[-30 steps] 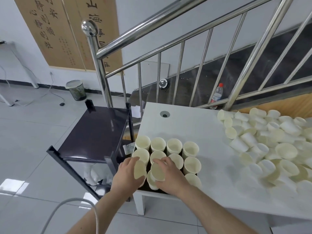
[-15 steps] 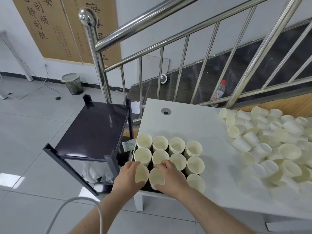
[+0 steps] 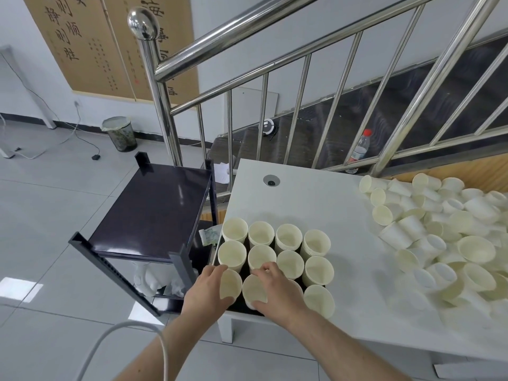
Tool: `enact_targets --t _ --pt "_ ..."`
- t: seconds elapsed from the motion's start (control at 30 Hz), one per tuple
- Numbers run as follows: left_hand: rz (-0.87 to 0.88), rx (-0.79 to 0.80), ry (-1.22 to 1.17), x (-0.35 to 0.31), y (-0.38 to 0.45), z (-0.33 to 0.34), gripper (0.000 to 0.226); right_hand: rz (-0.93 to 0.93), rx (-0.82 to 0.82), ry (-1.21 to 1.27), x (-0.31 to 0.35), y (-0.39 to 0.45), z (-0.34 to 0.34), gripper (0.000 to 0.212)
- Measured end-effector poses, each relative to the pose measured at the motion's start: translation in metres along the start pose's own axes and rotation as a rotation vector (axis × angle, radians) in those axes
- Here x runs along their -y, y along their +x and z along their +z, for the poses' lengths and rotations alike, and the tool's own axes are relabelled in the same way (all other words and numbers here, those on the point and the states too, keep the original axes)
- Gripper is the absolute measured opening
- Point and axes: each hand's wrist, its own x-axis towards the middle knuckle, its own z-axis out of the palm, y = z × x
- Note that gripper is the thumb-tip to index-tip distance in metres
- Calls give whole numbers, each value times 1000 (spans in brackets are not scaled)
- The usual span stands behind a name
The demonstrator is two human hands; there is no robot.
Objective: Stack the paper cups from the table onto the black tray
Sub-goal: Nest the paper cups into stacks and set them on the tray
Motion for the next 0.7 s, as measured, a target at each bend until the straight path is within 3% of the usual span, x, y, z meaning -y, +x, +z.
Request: enact_targets --t 0.4,0.7 --pt "32 -137 -20 -51 -1 -7 57 -14 -62 56 -28 -14 -30 62" --pt "122 -157 -82 -143 -1 20 55 -26 -156 30 -97 -58 -79 59"
